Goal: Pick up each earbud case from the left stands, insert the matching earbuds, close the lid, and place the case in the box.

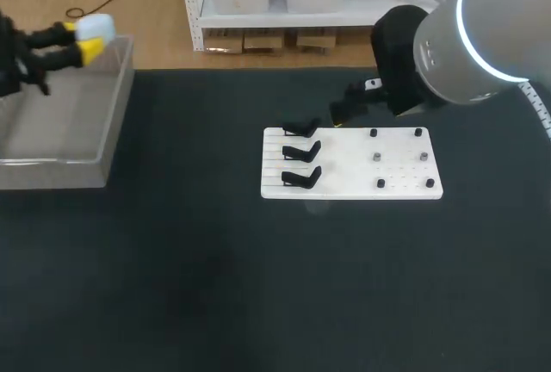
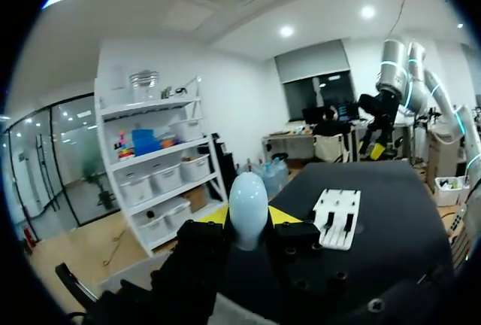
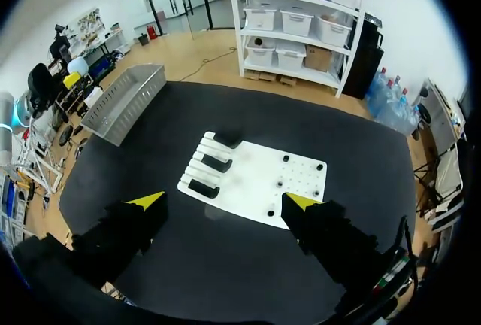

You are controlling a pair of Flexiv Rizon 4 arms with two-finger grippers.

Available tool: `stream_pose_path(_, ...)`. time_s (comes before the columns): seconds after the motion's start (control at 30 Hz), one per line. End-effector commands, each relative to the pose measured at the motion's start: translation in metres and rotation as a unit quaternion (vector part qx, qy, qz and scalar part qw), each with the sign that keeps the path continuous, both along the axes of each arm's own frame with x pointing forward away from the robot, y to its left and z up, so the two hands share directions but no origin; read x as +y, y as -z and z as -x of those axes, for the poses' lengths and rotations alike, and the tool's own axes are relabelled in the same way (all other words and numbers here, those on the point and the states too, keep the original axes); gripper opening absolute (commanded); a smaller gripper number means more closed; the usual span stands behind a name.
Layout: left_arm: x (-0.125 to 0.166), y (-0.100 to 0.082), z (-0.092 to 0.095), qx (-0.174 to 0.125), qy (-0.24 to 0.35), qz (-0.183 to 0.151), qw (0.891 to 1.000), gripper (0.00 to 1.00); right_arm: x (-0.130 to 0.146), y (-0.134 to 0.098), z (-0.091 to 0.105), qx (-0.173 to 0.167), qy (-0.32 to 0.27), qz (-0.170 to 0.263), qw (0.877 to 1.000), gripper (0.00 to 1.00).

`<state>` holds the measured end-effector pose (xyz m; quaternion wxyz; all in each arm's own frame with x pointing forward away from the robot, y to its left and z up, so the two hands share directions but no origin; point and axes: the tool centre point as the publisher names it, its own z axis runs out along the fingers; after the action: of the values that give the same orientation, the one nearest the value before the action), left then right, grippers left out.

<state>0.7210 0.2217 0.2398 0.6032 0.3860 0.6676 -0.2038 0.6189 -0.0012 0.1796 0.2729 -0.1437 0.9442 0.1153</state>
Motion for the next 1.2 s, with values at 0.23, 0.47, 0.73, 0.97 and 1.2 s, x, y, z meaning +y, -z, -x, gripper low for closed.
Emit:
stream_pose_path(0.23, 0.07, 0.011, -0.019, 0.014, -0.196, -0.048, 0.979, 0.0, -0.001, 0.002, 0.002, -0.005, 0.002, -0.001, 1.0, 1.0)
stream_pose_path(0.47, 0.104, 0.052, -0.048, 0.066, -0.222, -0.057, 0.971, 0.0, -0.001, 0.002, 0.002, -0.005, 0.002, -0.001, 1.0, 1.0)
stream_pose_path(0.73, 0.114, 0.095, -0.078, 0.095, -0.208, -0.067, 0.971, 0.0, -0.001, 0.002, 0.002, -0.005, 0.002, -0.001, 1.0, 1.0)
stream_pose_path(0.97, 0.117, 0.109, -0.092, 0.108, -0.201, -0.064, 0.972, 0.16, -0.001, 0.002, 0.002, -0.005, 0.002, -0.001, 1.0, 1.0)
stream_pose_path(1.2, 0.125, 0.116, -0.089, 0.113, -0.202, -0.062, 0.971, 1.0, -0.001, 0.002, 0.002, -0.005, 0.002, -0.001, 1.0, 1.0)
